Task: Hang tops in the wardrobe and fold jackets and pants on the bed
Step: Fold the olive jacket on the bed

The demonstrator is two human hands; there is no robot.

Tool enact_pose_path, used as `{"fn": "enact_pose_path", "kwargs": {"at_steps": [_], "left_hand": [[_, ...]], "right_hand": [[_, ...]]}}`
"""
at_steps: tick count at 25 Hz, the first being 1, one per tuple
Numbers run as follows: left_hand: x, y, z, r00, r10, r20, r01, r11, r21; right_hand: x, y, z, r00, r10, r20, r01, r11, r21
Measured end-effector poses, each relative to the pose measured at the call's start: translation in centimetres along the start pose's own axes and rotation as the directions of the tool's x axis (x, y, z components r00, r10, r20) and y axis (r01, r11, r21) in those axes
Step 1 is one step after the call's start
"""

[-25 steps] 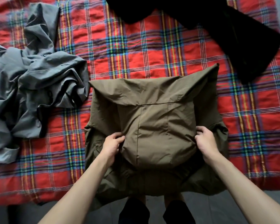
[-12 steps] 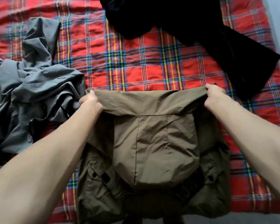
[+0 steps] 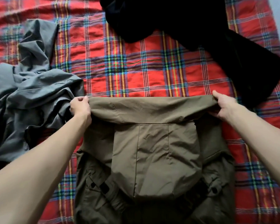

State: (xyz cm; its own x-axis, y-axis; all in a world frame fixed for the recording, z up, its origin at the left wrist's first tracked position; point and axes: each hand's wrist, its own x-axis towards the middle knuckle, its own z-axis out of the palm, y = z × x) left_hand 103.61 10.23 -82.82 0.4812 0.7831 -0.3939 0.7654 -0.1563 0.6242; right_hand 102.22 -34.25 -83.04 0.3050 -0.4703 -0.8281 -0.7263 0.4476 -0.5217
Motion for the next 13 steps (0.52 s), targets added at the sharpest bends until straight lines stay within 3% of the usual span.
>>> {"fn": "enact_pose_path", "kwargs": {"at_steps": [3, 5, 6, 7, 8, 9, 11, 12, 13], "left_hand": [[-0.2, 0.5, 0.2, 0.997, 0.022, -0.076, -0.012, 0.991, 0.132], [-0.6, 1.1, 0.7, 0.988, 0.114, -0.105, -0.080, 0.957, 0.278], [-1.0, 1.3, 0.8, 0.956, 0.279, -0.095, -0.218, 0.885, 0.412], [-1.6, 1.4, 0.9, 0.875, 0.483, -0.037, -0.394, 0.754, 0.526], [-2.8, 1.4, 1.3, 0.740, 0.668, 0.072, -0.588, 0.592, 0.552], [-4.5, 1.1, 2.1, 0.574, 0.790, 0.216, -0.761, 0.417, 0.497], [-7.8, -1.2, 4.6, 0.242, 0.816, 0.525, -0.938, 0.058, 0.342], [-8.8, -2.8, 5.8, 0.166, 0.751, 0.639, -0.943, -0.069, 0.326], [-9.0, -4.7, 6.6, 0.163, 0.688, 0.707, -0.924, -0.144, 0.353]], "right_hand": [[0.3, 1.5, -0.2, 0.994, -0.084, -0.072, 0.085, 0.996, 0.002], [0.1, 2.9, -0.7, 0.917, -0.337, -0.214, 0.278, 0.924, -0.261], [-0.5, 3.3, -0.7, 0.796, -0.549, -0.253, 0.363, 0.769, -0.526], [-1.6, 3.5, -0.4, 0.619, -0.762, -0.192, 0.433, 0.534, -0.726], [-3.0, 3.9, 0.6, 0.429, -0.903, -0.015, 0.517, 0.259, -0.816], [-4.6, 4.7, 2.2, 0.302, -0.925, 0.228, 0.604, 0.000, -0.797], [-6.0, 7.9, 5.9, 0.205, -0.711, 0.672, 0.718, -0.358, -0.597], [-5.7, 9.8, 7.2, 0.205, -0.597, 0.776, 0.701, -0.464, -0.542], [-4.8, 11.2, 7.4, 0.246, -0.534, 0.809, 0.647, -0.531, -0.547]]}}
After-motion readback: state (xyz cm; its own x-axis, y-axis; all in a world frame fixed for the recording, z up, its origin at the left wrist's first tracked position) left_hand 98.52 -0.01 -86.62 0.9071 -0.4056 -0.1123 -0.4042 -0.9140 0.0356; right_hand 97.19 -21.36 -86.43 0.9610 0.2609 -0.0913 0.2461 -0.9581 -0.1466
